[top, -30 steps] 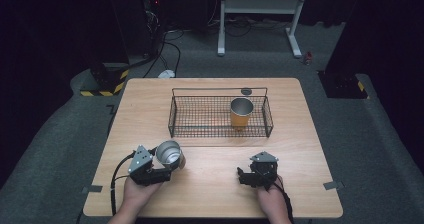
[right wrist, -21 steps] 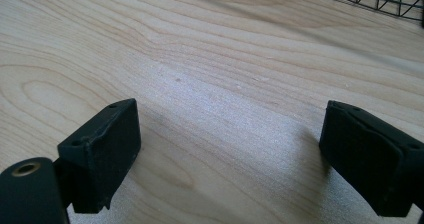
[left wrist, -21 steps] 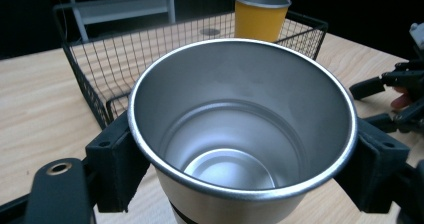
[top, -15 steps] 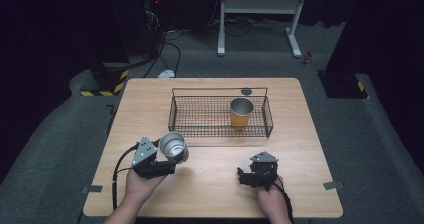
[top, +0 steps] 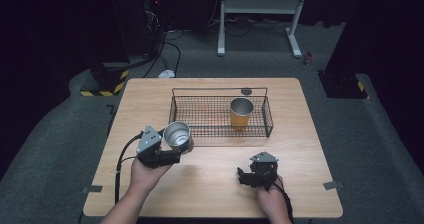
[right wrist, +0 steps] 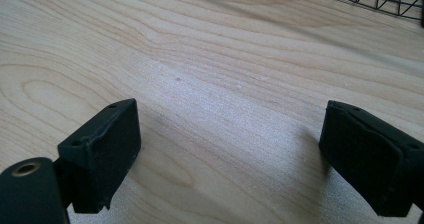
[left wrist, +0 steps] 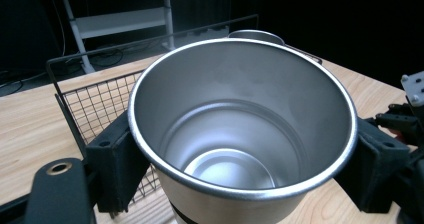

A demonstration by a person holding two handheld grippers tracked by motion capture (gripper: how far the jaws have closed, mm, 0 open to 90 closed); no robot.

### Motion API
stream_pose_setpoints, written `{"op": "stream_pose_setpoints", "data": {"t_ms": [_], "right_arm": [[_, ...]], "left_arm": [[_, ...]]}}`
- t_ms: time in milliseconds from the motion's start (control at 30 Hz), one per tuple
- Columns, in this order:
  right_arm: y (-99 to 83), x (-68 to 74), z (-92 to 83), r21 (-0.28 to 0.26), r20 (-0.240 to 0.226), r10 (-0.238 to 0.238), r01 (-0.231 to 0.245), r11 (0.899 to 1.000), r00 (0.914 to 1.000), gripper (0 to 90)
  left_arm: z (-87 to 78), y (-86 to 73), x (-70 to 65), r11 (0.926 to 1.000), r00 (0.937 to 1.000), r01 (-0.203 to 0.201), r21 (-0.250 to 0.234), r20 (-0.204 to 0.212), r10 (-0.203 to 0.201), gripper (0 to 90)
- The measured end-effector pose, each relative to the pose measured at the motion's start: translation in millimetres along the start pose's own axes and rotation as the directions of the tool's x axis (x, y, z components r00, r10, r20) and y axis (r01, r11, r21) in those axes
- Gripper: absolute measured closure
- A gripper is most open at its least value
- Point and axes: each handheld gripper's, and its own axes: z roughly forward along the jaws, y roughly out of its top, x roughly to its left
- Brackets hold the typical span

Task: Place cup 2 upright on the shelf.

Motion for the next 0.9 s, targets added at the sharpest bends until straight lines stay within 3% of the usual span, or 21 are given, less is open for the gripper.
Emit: {"op": "stream_pose_setpoints", "data": {"t_ms": [400, 900], "right_arm": [[0.0, -0.1, 0.0, 0.0, -0.001, 0.0, 0.0, 1.0, 1.0, 9.5], [-0.2, -0.1, -0.1, -0.001, -0.002, -0.006, 0.006, 1.0, 1.0, 9.6]], "left_arm": [[18.2, 23.9, 6.0, 1.0, 1.0, 0.006, 0.002, -0.003, -0.006, 18.8], [43.3, 44.8, 13.7, 0.9998, 0.9986, 0.017, 0.009, -0.05, -0.017, 18.8]]}}
